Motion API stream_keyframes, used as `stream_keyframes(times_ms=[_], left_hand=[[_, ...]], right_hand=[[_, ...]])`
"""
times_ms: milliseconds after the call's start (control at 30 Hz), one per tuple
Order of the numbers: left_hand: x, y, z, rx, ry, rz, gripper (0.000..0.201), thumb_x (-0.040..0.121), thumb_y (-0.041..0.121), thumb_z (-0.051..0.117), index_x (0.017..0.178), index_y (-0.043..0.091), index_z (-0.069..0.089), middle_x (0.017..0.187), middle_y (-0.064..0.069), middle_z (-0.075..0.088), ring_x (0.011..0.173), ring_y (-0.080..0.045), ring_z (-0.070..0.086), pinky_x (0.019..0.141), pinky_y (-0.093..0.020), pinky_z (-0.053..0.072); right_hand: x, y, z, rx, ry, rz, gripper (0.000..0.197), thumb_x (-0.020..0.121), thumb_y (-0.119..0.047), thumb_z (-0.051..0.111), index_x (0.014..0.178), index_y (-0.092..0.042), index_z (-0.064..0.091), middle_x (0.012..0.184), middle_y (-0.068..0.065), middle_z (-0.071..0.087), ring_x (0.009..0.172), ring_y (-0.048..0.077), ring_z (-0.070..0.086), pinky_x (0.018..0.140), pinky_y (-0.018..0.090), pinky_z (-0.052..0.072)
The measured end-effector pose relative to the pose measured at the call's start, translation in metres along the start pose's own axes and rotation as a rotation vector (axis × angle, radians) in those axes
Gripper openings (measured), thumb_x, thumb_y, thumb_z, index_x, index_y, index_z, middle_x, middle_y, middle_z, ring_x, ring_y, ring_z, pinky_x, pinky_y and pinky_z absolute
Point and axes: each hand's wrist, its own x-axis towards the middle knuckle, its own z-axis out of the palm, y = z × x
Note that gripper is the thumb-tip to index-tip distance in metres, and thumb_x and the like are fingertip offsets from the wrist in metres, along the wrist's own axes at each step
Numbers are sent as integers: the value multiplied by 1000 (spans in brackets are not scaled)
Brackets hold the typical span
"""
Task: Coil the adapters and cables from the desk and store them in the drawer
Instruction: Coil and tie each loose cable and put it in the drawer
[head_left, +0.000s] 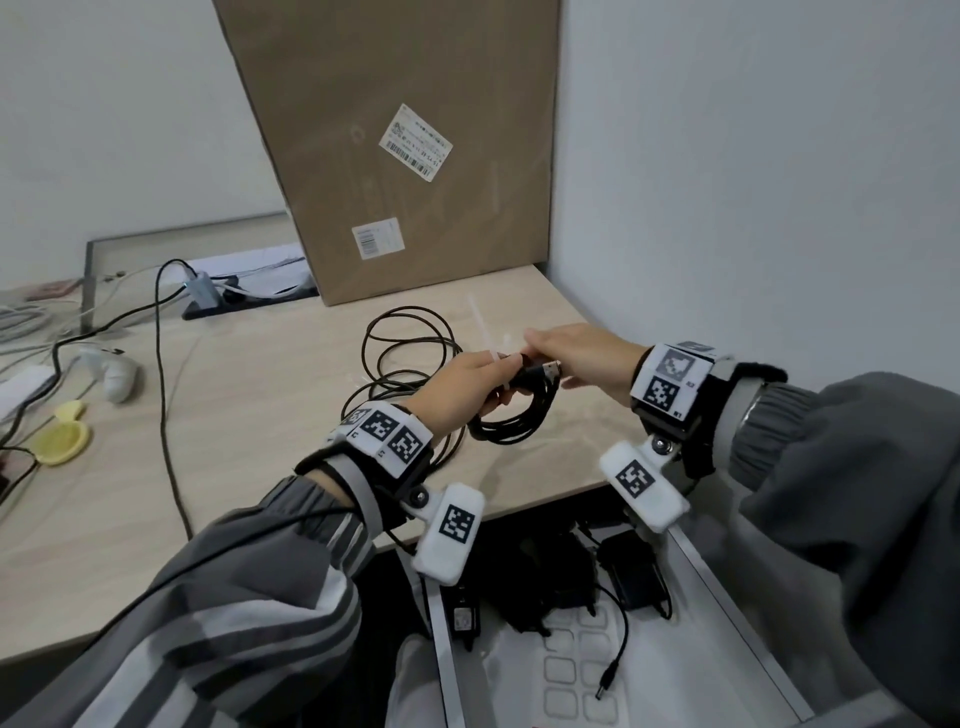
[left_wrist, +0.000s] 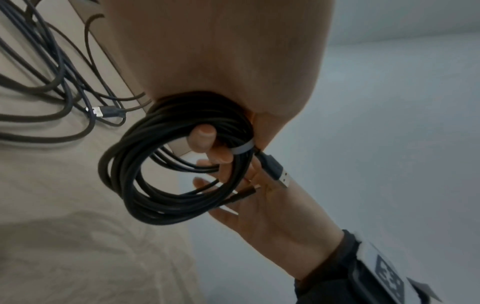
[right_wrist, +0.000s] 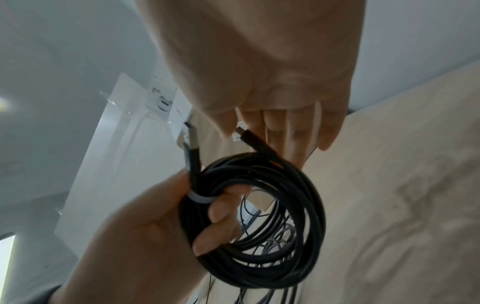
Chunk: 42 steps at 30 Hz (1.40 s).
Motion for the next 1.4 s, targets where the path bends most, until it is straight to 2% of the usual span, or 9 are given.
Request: stream_keyframes(times_ms=[133, 300, 467, 700, 900, 1033, 1133, 1233, 1400], left_hand=[[2, -1, 0, 72, -17, -9, 38, 100, 29, 46, 84, -3, 61, 65, -2, 54, 51, -10, 39, 53, -21, 31], [10, -6, -1, 0, 158, 0, 37, 98, 36, 47, 79, 8, 64, 67, 1, 54, 63, -15, 42, 63, -29, 34], [9, 0, 8, -131, 225, -10, 36, 100, 30, 47, 70, 12, 55, 56, 7, 52, 48, -6, 38, 49, -16, 31], [15, -6, 13, -215, 286, -9, 34, 99, 28, 47, 75, 6, 55, 67, -5, 52, 43, -5, 36, 48, -19, 30], [13, -4, 9, 57, 76, 56, 37, 100, 30, 45, 86, 2, 65, 71, -4, 53, 63, -15, 44, 64, -29, 36], [12, 4, 15, 76, -48, 59, 27, 101, 24, 44, 86, 13, 63, 71, 2, 54, 60, -9, 45, 59, -17, 37], [10, 8, 17, 50, -11, 47, 30, 103, 25, 39, 82, 20, 59, 70, 3, 55, 50, -2, 42, 50, -12, 35], [10, 8, 20, 13, 60, 37, 32, 103, 34, 35, 84, 25, 59, 74, 3, 63, 51, -5, 44, 52, -16, 36], [11, 12, 31, -21, 125, 51, 35, 103, 38, 32, 93, 22, 61, 79, -5, 69, 46, 0, 48, 53, -19, 38]], right_hand=[[4, -4, 5, -19, -101, 67, 55, 95, -57, 33, 105, -16, 68, 106, 3, 70, 104, 18, 59, 96, 38, 43], [1, -14, 7, 2, 92, -38, 48, 95, -53, 40, 108, -13, 63, 112, 5, 66, 106, 20, 59, 75, 29, 43], [3, -1, 14, 53, 245, -188, 39, 89, -48, 56, 93, -11, 66, 94, 2, 71, 92, 17, 66, 81, 29, 51], [7, 7, 14, 115, 195, -107, 26, 95, -38, 51, 100, -14, 62, 104, 2, 67, 91, 11, 58, 72, 24, 41], [10, -1, -6, -43, -84, 228, 57, 91, -64, 34, 119, -22, 61, 116, -6, 61, 111, 15, 51, 93, 37, 32], [12, -16, -9, -55, -101, 95, 27, 95, -31, 49, 102, -11, 66, 98, 5, 63, 97, 20, 56, 82, 34, 40], [12, -14, 2, 145, 39, -32, 21, 93, -13, 54, 89, -1, 71, 82, 10, 68, 81, 25, 61, 83, 41, 51], [7, -5, 13, 222, 198, -138, 30, 92, -10, 53, 67, -14, 70, 63, 5, 65, 62, 25, 60, 64, 37, 51], [7, -1, 16, 271, 326, -190, 24, 91, -11, 55, 74, -14, 72, 78, 12, 70, 67, 18, 65, 67, 31, 55]])
